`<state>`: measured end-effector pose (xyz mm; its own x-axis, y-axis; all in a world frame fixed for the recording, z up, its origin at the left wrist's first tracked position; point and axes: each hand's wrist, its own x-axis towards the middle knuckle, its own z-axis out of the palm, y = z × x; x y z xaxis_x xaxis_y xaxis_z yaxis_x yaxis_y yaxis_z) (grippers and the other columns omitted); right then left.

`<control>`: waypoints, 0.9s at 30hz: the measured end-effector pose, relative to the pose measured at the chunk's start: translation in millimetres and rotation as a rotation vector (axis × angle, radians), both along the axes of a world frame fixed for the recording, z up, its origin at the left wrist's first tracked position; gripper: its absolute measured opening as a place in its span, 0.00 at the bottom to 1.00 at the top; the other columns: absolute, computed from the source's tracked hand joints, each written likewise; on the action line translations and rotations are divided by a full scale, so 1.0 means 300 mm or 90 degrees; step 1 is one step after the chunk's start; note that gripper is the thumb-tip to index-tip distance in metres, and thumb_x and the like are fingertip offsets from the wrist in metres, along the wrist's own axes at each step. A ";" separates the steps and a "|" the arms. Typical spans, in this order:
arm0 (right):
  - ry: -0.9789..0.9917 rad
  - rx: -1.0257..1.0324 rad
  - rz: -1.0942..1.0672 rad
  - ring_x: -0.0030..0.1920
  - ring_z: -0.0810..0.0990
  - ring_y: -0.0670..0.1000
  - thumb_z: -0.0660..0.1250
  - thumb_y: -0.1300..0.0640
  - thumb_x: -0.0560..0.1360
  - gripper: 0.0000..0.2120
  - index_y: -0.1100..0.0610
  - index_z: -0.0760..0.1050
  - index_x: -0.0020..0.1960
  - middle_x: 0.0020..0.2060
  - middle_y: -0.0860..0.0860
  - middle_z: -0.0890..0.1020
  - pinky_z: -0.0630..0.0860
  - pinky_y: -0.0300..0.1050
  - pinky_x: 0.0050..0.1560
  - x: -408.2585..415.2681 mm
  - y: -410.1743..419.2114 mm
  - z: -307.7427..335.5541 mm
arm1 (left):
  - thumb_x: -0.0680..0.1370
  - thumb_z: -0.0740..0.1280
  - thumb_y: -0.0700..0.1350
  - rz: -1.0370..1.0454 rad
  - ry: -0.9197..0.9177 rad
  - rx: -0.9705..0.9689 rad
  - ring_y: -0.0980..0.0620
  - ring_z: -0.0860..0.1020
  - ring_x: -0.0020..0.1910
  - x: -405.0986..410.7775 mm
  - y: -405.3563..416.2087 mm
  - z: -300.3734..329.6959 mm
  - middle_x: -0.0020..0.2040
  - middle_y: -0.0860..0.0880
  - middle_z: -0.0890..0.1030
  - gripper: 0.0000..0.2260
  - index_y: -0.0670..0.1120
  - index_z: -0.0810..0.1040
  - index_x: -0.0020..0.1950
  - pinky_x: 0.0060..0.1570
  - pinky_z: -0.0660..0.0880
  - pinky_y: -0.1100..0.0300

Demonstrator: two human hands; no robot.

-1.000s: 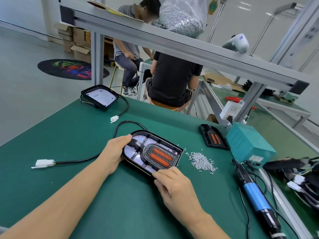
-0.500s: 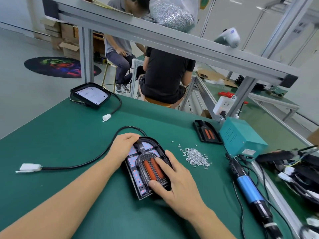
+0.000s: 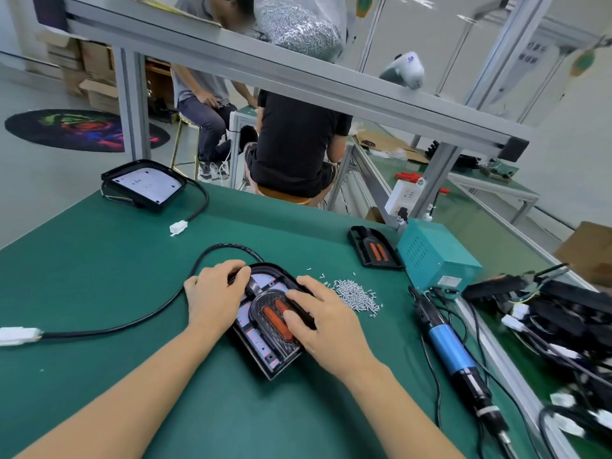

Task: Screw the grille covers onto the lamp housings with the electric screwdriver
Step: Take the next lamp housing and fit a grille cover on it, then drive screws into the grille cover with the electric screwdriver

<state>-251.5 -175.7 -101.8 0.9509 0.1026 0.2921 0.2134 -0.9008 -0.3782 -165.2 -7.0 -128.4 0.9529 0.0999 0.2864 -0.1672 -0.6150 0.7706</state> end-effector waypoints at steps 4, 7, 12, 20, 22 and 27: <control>0.019 0.000 0.035 0.71 0.65 0.49 0.62 0.46 0.80 0.20 0.49 0.73 0.70 0.73 0.47 0.68 0.57 0.41 0.73 -0.004 -0.017 0.002 | 0.81 0.57 0.51 -0.006 0.028 0.049 0.50 0.74 0.53 0.001 0.012 0.000 0.47 0.52 0.81 0.11 0.54 0.79 0.52 0.60 0.57 0.54; 0.018 0.051 -0.006 0.73 0.61 0.46 0.60 0.45 0.81 0.22 0.49 0.68 0.73 0.73 0.46 0.66 0.53 0.37 0.73 -0.031 -0.081 0.012 | 0.81 0.57 0.50 0.002 0.028 0.069 0.49 0.74 0.52 0.007 0.015 -0.001 0.46 0.51 0.81 0.12 0.54 0.80 0.52 0.59 0.60 0.53; -0.012 0.069 -0.303 0.70 0.64 0.52 0.61 0.51 0.81 0.22 0.56 0.67 0.74 0.70 0.53 0.69 0.60 0.43 0.68 -0.103 -0.319 0.026 | 0.80 0.58 0.45 0.061 0.040 0.077 0.44 0.74 0.52 0.015 0.011 -0.006 0.43 0.47 0.81 0.12 0.51 0.81 0.54 0.56 0.61 0.53; 0.233 -0.012 -0.538 0.45 0.73 0.56 0.65 0.53 0.76 0.10 0.58 0.69 0.52 0.54 0.55 0.72 0.68 0.45 0.42 -0.222 -0.545 0.008 | 0.79 0.56 0.40 0.116 0.106 0.064 0.39 0.74 0.58 0.035 0.004 -0.011 0.57 0.40 0.79 0.15 0.47 0.80 0.59 0.59 0.61 0.51; 0.265 -0.009 -0.527 0.43 0.74 0.54 0.66 0.53 0.75 0.11 0.56 0.68 0.53 0.52 0.53 0.70 0.67 0.44 0.39 -0.220 -0.548 0.012 | 0.78 0.57 0.39 0.124 0.116 0.074 0.38 0.74 0.56 0.034 0.010 -0.003 0.55 0.39 0.79 0.15 0.47 0.81 0.58 0.58 0.63 0.49; 0.289 -0.038 -0.512 0.46 0.73 0.54 0.68 0.52 0.74 0.17 0.56 0.68 0.58 0.54 0.54 0.72 0.67 0.43 0.40 -0.193 -0.567 0.030 | 0.76 0.62 0.40 0.124 0.040 0.095 0.38 0.70 0.59 0.023 -0.004 0.074 0.60 0.40 0.75 0.12 0.46 0.81 0.57 0.58 0.63 0.46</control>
<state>-309.3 -345.9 -92.6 0.7647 -0.6349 -0.1106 -0.6417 -0.7343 -0.2215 -158.3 -8.2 -106.2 0.9361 0.2444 0.2528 0.0107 -0.7386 0.6741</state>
